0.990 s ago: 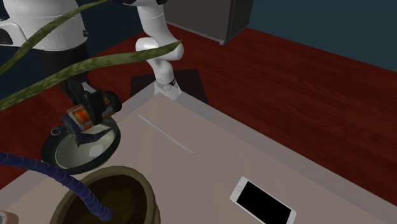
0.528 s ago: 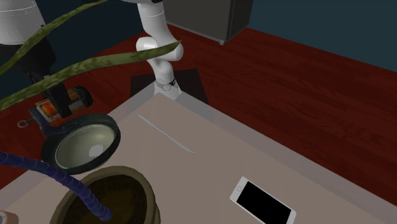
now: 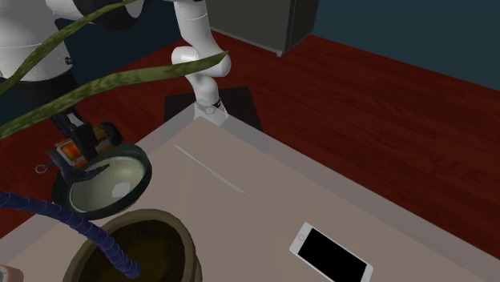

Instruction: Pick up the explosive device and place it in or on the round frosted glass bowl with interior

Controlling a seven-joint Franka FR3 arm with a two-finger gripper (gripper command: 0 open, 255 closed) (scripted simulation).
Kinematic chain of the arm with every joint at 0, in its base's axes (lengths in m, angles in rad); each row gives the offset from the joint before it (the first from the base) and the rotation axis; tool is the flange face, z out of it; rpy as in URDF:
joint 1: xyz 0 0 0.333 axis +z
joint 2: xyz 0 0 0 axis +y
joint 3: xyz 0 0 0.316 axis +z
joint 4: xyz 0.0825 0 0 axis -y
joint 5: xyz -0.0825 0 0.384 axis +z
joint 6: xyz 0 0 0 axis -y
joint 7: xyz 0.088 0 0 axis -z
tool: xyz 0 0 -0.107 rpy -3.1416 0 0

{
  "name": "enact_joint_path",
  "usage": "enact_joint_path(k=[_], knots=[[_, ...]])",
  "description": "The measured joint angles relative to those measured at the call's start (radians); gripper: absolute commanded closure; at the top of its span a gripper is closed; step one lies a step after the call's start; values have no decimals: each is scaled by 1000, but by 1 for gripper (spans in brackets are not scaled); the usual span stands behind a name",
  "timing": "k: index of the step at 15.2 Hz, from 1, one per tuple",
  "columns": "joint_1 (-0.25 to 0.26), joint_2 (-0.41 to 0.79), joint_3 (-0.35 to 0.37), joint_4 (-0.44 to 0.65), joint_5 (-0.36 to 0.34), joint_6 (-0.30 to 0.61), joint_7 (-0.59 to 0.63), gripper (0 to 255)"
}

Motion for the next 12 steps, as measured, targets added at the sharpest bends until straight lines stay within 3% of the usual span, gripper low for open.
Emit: enact_joint_path(k=[6, 12], knots=[[-2, -25, -2, -118, 1, 92, 4, 255], [-2, -26, -1, -133, 1, 107, 6, 255]])
